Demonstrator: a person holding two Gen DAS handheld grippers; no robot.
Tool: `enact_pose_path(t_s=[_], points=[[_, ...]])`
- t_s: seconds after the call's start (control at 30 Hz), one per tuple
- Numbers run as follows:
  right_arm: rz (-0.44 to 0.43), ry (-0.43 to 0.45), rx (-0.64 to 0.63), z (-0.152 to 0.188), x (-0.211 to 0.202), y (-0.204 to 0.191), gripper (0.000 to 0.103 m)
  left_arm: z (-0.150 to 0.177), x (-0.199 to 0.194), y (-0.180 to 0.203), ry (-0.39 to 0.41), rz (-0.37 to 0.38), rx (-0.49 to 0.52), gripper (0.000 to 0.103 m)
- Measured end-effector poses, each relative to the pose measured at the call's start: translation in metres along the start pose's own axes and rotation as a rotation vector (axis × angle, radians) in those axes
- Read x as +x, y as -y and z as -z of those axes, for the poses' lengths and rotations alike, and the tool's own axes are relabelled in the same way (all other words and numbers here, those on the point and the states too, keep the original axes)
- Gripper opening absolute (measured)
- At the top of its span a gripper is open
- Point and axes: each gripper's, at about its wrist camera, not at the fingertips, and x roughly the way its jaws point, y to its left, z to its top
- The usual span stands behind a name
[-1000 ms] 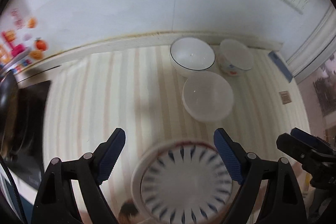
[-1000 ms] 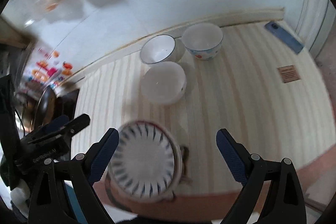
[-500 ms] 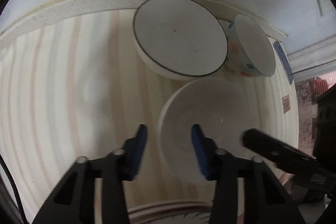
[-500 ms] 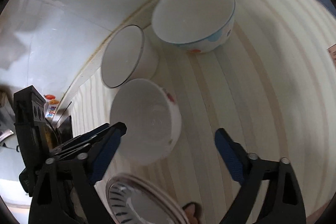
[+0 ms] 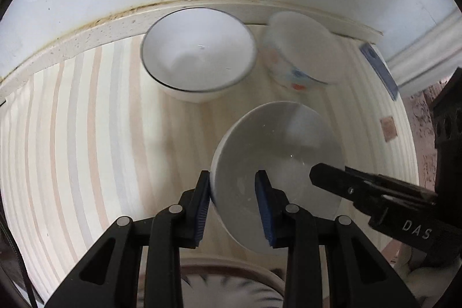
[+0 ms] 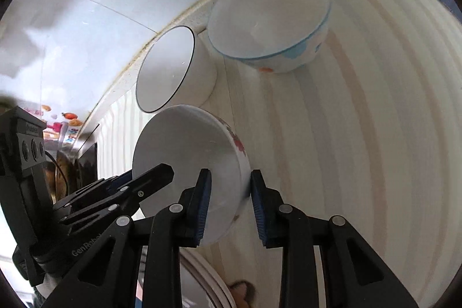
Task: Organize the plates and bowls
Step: 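Grasp the plain white bowl rim with both grippers and lift, then carry the white bowl with both grippers onto the blue-rimmed white bowl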
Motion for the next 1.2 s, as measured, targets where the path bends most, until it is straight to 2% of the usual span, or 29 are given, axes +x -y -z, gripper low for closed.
enact_pose_path(t_s=[0.13, 0.33, 0.7, 0.87, 1.03, 1.07, 1.2], points=[[0.011, 0.001, -0.036, 0.017, -0.029, 0.008, 0.03, 0.018, -0.007, 0.022, -0.004, 0.023, -0.001, 0.028], [0.011, -0.017, -0.039, 0.057, -0.07, 0.044, 0.03, 0.051, -0.005, 0.059, -0.029, 0.04, 0.011, 0.028], [0.029, -0.076, 0.032, 0.108, -0.086, 0.105, 0.03, 0.089, 0.033, 0.121, -0.136, 0.009, 0.114, 0.028], [0.021, -0.095, 0.078, 0.119, -0.079, 0.123, 0.03, 0.094, 0.044, 0.137, -0.163, -0.035, 0.169, 0.028], [-0.017, -0.101, 0.111, 0.117, -0.082, 0.131, 0.03, 0.09, 0.045, 0.138, -0.182, -0.039, 0.168, 0.028], [-0.019, -0.11, 0.117, 0.116, -0.084, 0.132, 0.031, 0.085, 0.047, 0.145, -0.172, -0.043, 0.168, 0.028], [-0.034, -0.133, 0.136, 0.106, -0.105, 0.139, 0.031, 0.067, 0.002, 0.139, -0.081, -0.037, 0.151, 0.029]])
